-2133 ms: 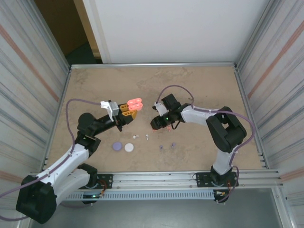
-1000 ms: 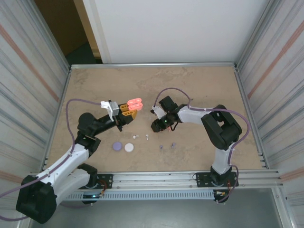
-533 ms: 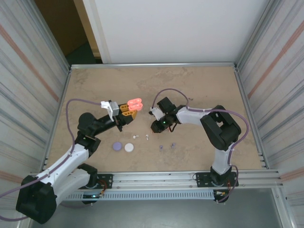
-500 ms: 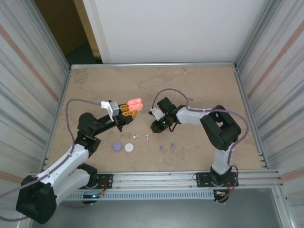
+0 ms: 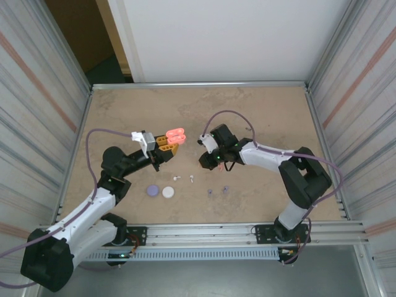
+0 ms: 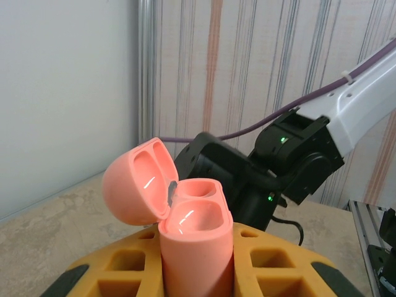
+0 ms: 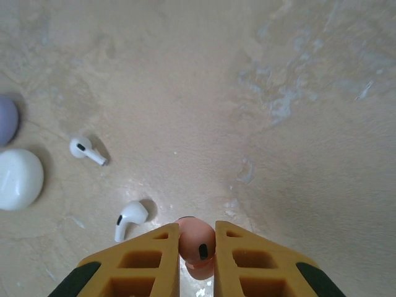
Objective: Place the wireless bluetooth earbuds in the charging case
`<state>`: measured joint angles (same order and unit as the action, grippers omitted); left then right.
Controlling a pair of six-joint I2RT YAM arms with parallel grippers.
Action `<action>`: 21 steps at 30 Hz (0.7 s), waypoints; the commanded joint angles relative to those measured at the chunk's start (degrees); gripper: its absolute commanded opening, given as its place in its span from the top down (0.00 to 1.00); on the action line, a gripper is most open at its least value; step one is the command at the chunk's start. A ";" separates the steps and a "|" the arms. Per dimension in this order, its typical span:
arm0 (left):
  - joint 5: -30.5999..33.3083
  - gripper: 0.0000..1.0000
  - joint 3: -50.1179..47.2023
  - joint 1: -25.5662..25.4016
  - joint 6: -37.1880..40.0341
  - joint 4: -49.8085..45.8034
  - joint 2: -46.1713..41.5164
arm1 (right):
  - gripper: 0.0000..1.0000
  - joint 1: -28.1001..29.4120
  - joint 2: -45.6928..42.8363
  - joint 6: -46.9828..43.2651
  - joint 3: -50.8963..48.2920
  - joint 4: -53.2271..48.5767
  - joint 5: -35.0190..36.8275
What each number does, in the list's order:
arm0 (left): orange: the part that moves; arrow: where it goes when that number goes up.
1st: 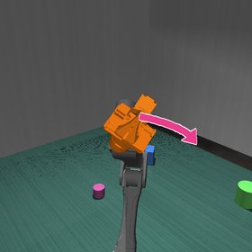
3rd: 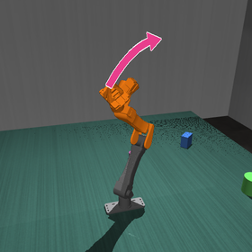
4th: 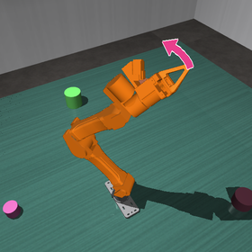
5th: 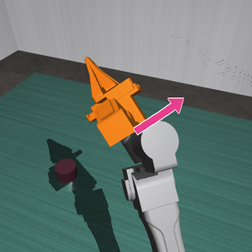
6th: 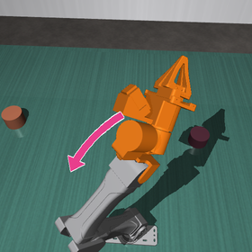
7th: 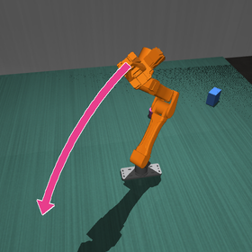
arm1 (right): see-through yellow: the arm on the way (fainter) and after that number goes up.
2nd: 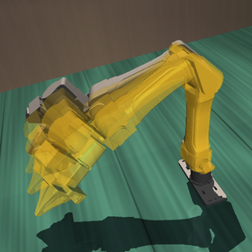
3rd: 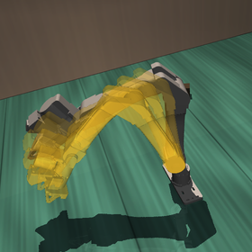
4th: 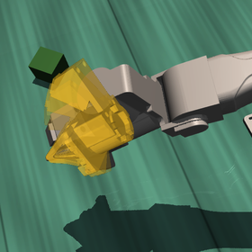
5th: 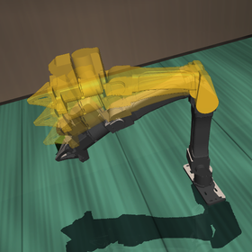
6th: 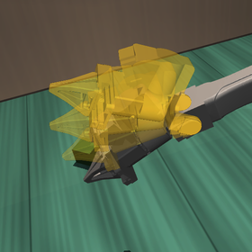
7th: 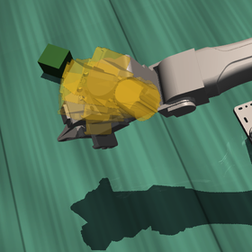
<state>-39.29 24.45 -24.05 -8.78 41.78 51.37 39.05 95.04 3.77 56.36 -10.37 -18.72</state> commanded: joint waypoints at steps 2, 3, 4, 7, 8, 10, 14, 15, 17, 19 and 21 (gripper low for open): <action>0.23 1.00 -0.80 0.32 0.56 2.27 0.96 | 0.84 0.40 -6.22 -1.70 -1.40 0.54 2.97; 0.18 1.00 -0.87 0.32 0.47 2.59 1.30 | 0.84 0.48 -7.53 -1.86 -1.58 0.53 3.41; 0.07 1.00 -0.84 0.32 0.51 2.84 1.53 | 0.84 0.47 -8.97 -2.04 -1.75 0.44 3.91; 0.01 1.00 -0.89 0.29 0.42 3.39 2.48 | 0.84 0.59 -13.29 -2.32 -2.42 0.65 5.22; 0.00 1.00 -0.89 0.24 0.35 3.64 2.67 | 0.84 0.54 -14.69 -2.41 -2.72 0.91 5.43; -0.04 1.00 -0.94 0.28 0.25 4.12 3.27 | 0.84 0.59 -17.76 -2.59 -3.33 1.51 5.64; -0.18 1.00 -1.06 0.18 -0.08 5.05 4.55 | 0.84 0.66 -22.92 -3.11 -3.83 2.28 5.89; -0.23 1.00 -1.06 0.15 -0.14 5.36 4.90 | 0.84 0.59 -23.98 -3.33 -3.80 2.37 5.89; -0.26 1.00 -0.98 0.03 -0.23 5.83 5.77 | 0.84 0.69 -25.64 -3.77 -3.22 2.22 5.79; -0.36 1.00 -0.89 -0.03 -0.36 6.37 6.43 | 0.84 0.74 -26.93 -4.33 -2.37 2.20 5.44; -0.61 1.00 -0.66 -0.19 -0.48 6.72 7.30 | 0.84 0.79 -27.96 -4.85 -1.34 2.29 5.12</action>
<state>-39.31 23.81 -24.05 -8.91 45.04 58.13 39.38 68.95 0.84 53.36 -8.60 -13.47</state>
